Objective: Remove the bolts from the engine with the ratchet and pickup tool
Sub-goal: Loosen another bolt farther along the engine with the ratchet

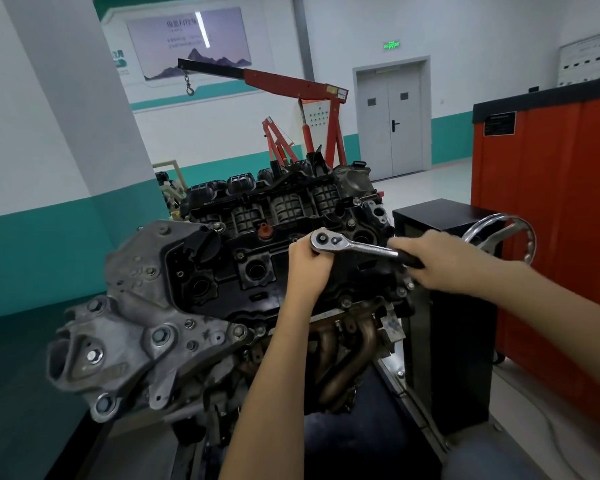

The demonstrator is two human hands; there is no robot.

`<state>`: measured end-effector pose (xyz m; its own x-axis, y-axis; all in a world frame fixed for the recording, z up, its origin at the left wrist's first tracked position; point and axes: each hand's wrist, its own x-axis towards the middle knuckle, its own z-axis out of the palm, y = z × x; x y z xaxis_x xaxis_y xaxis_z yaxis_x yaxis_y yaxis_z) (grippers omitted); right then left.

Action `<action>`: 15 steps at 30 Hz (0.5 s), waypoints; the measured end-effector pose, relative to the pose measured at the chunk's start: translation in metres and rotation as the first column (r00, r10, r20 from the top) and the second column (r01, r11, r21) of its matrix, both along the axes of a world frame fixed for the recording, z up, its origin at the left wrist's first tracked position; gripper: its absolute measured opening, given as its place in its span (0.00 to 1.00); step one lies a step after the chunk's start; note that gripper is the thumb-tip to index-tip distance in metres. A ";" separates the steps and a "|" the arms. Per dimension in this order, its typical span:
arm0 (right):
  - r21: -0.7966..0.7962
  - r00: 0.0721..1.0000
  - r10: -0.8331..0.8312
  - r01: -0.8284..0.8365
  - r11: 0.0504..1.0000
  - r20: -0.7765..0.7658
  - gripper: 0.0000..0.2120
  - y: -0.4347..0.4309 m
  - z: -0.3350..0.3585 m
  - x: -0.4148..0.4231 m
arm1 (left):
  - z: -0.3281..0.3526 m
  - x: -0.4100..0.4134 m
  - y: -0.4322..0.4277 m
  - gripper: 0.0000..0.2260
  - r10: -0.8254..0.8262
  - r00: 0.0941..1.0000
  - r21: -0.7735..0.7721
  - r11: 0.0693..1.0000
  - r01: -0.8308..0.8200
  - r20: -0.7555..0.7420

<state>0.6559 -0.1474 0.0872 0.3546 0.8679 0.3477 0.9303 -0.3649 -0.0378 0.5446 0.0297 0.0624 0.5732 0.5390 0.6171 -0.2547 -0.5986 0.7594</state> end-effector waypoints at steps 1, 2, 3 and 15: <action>0.016 0.994 -0.027 0.026 1.000 0.104 0.10 0.005 0.004 0.001 | -0.001 0.000 0.001 0.23 0.004 1.000 -0.035 0.999 -0.003 0.021; 0.056 0.988 -0.056 0.049 0.997 0.144 0.09 0.009 0.001 -0.003 | -0.004 0.000 0.002 0.23 0.008 0.999 -0.078 0.997 -0.005 0.041; 0.102 0.989 -0.079 0.067 0.993 0.124 0.09 0.012 -0.010 -0.009 | -0.006 0.001 0.003 0.24 0.012 0.998 -0.117 0.993 -0.006 0.054; 0.504 0.724 0.230 0.183 0.844 -0.650 0.15 0.054 -0.106 -0.115 | -0.012 0.013 0.007 0.23 0.058 0.995 -0.207 0.977 -0.039 0.087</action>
<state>0.5413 -0.0937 -0.0186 0.6468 0.6465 0.4047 0.5820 -0.0755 -0.8097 0.5578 0.0372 0.0501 0.4893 0.6854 0.5393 -0.3037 -0.4458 0.8421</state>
